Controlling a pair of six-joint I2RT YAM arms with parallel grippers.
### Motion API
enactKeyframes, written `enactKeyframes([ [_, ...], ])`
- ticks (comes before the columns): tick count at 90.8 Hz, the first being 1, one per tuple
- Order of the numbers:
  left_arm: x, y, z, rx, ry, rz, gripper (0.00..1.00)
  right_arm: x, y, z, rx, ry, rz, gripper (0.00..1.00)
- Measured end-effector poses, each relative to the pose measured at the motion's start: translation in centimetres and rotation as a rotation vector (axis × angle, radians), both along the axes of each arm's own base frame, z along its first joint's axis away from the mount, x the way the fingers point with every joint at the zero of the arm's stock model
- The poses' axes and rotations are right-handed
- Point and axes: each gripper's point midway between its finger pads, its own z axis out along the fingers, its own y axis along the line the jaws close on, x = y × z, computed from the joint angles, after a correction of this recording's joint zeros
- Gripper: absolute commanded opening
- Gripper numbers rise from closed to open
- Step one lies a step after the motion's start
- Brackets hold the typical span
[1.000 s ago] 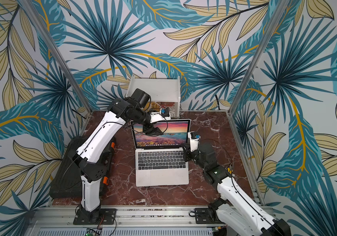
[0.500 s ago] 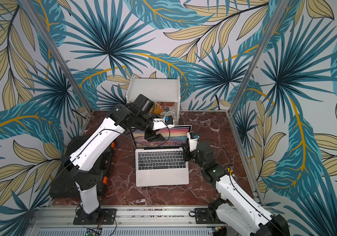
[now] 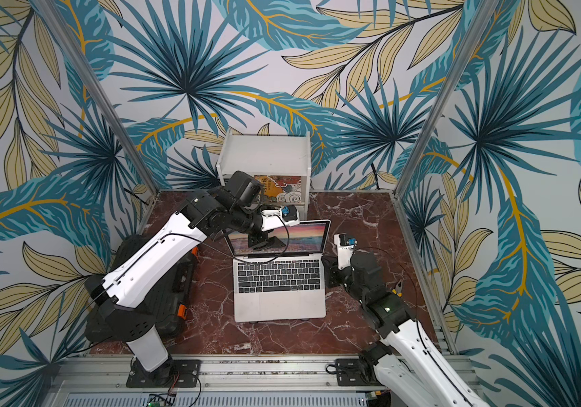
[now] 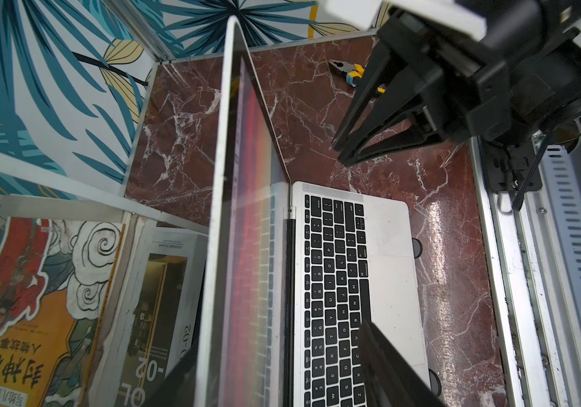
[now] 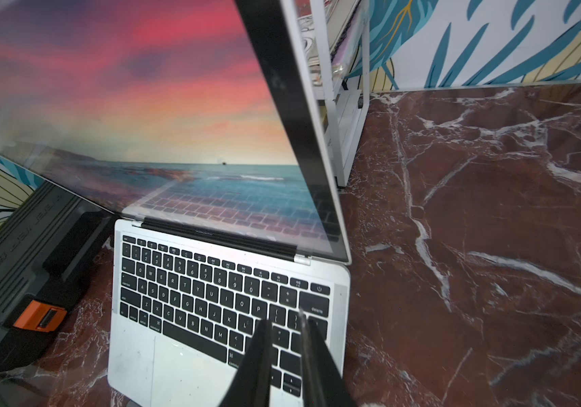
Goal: Close the laptop lid and set it aside
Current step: Close the lid of the laptop.
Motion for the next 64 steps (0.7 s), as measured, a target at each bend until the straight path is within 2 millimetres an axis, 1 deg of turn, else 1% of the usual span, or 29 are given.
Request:
enactKeyframes([
  [7, 0.2, -0.1, 0.0, -0.007, -0.006, 0.008, 0.63, -1.3, -1.8, 0.9, 0.011, 0.0, -0.055, 0.22],
  [11, 0.3, -0.1, 0.0, -0.012, -0.007, 0.012, 0.62, -2.0, -3.2, 1.4, 0.011, -0.004, -0.103, 0.23],
  [15, 0.3, -0.2, 0.0, -0.017, -0.008, 0.016, 0.62, -2.5, -4.7, 2.0, 0.005, -0.008, -0.163, 0.26],
  [22, 0.1, -0.3, 0.0, -0.022, -0.007, 0.017, 0.63, -2.8, -7.1, 3.4, -0.015, -0.016, -0.271, 0.3],
  [29, -0.3, -0.5, -0.2, -0.026, -0.017, 0.012, 0.63, -2.6, -8.3, 5.1, -0.04, -0.019, -0.339, 0.31],
  [36, -1.1, -0.7, -0.4, -0.03, -0.025, 0.002, 0.63, -1.5, -8.3, 6.9, -0.063, -0.017, -0.372, 0.31],
  [46, -2.3, -1.0, -0.5, -0.045, -0.025, -0.011, 0.63, 0.5, -7.3, 8.9, -0.084, -0.012, -0.384, 0.31],
  [55, -2.9, -1.2, -0.6, -0.067, -0.024, -0.009, 0.63, 1.9, -6.2, 10.0, -0.097, -0.006, -0.37, 0.3],
  [64, -3.2, -1.2, -0.6, -0.093, -0.022, 0.002, 0.63, 2.7, -5.0, 10.8, -0.097, -0.003, -0.336, 0.3],
])
